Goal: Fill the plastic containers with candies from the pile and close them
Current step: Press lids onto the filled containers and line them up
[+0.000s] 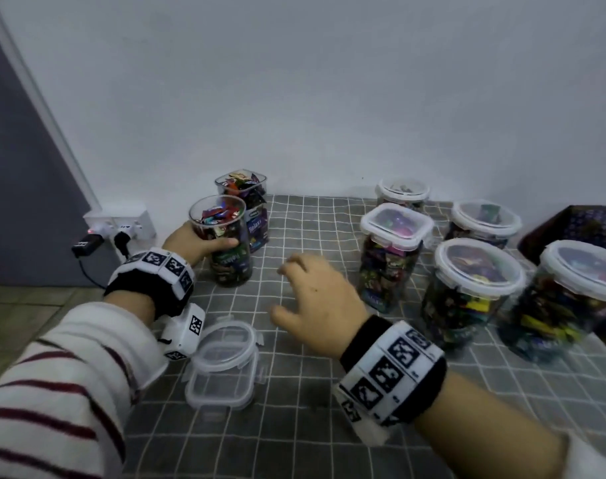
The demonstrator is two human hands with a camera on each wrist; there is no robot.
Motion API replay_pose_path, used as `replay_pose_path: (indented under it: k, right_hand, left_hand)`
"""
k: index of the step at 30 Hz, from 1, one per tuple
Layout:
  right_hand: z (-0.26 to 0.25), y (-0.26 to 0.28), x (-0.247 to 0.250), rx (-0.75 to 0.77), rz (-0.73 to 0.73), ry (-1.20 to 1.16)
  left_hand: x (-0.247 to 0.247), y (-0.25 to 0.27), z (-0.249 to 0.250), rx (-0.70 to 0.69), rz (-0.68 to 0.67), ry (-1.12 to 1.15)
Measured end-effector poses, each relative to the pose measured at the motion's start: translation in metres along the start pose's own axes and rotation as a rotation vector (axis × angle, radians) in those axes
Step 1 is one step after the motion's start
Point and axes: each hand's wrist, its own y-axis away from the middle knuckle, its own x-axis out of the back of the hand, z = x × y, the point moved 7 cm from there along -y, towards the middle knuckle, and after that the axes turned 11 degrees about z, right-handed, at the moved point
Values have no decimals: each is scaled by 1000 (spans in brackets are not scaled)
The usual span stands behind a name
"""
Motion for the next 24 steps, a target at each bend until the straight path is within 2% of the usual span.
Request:
replay_pose_path:
  k: [2,3,7,12,16,20,24]
  right_hand:
    - [-7,0,-44,-49,-302,-23]
    - [-10,1,-61,-58,-400,-23]
    - [-22,8,-105,-67,-635,-22]
    - [-29,5,-107,-80,-614,-54]
    - [-29,7,-89,-38,-563,-22]
    - [-17,11,-50,26,-519,66]
    - [6,15,11,-35,-457,66]
  left_hand:
    - [-5,5,3,-21,-25,-11]
    - [-6,9,5,-20,-37,-23]
    - [-14,21,10,-43,-108,-2]
    - [-20,31,15,-64,-151,41]
    - [-24,42,22,-113,-170,80]
    - [-28,55,27,-114,-222,146]
    - [-37,63,29,-131,-293,205]
